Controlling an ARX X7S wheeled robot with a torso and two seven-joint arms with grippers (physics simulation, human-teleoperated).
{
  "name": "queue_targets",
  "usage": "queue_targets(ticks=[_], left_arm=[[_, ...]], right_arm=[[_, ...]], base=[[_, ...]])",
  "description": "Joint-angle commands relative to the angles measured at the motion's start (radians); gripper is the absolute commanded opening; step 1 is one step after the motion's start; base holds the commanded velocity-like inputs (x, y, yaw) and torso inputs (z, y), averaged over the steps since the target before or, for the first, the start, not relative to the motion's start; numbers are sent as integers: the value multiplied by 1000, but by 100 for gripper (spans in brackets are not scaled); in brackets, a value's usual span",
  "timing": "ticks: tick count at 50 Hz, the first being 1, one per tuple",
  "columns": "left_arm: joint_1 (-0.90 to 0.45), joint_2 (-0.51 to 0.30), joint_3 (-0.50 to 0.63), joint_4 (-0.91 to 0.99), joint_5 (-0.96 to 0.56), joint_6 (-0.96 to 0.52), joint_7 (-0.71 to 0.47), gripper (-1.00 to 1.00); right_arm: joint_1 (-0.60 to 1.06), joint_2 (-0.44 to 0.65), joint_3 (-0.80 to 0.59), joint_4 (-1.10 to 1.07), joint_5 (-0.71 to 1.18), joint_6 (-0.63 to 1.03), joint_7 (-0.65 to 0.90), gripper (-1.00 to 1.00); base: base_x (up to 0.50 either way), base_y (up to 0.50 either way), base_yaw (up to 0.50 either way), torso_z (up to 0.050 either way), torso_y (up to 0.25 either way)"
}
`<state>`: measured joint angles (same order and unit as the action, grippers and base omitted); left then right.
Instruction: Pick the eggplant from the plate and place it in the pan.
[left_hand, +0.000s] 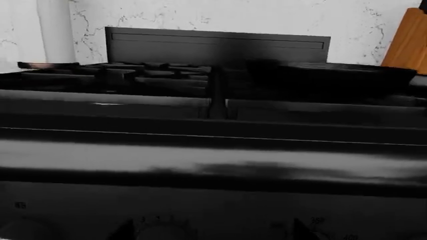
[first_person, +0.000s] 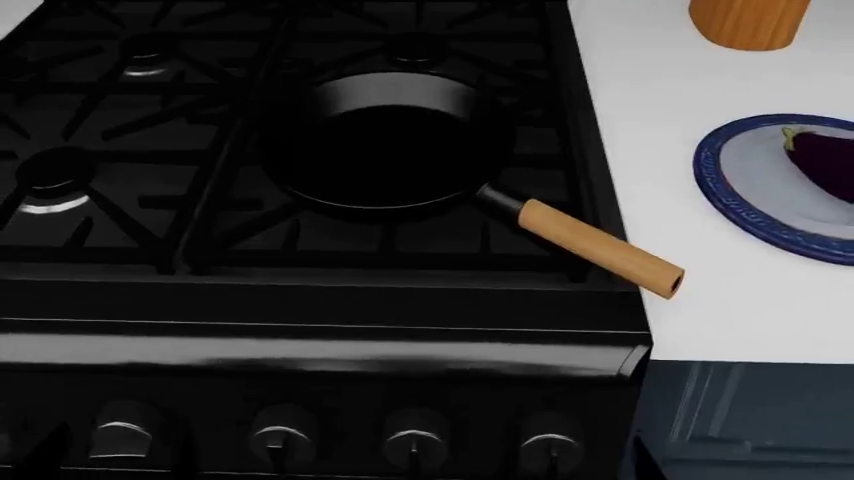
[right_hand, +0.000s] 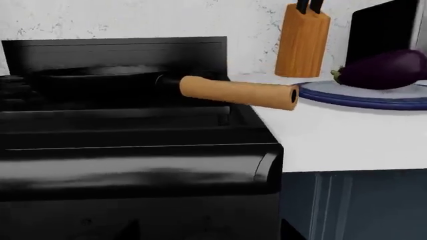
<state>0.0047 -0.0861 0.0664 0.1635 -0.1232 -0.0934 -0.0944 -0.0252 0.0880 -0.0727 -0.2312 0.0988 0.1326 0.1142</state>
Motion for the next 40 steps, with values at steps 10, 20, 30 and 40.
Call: queue_targets(ticks=[10, 20, 30, 40], left_arm=[[-219, -76, -30, 411, -131, -433, -56, 100], [-348, -104, -6, 393, -111, -520, -77, 100], [-536, -124, 37, 296, -81, -630, -92, 100], [-674, -117, 96, 123, -42, -637, -97, 100]], right_arm=[[248, 93, 90, -647, 112, 741, 61, 100], [400, 117, 138, -721, 162, 955, 76, 100], [735, 170, 177, -672, 216, 1316, 72, 100], [853, 202, 134, -455, 201, 1327, 75, 100]], base=[[0, 0, 0, 25, 0], [0, 0, 0, 50, 0], [0, 0, 0, 50, 0], [0, 0, 0, 50, 0]])
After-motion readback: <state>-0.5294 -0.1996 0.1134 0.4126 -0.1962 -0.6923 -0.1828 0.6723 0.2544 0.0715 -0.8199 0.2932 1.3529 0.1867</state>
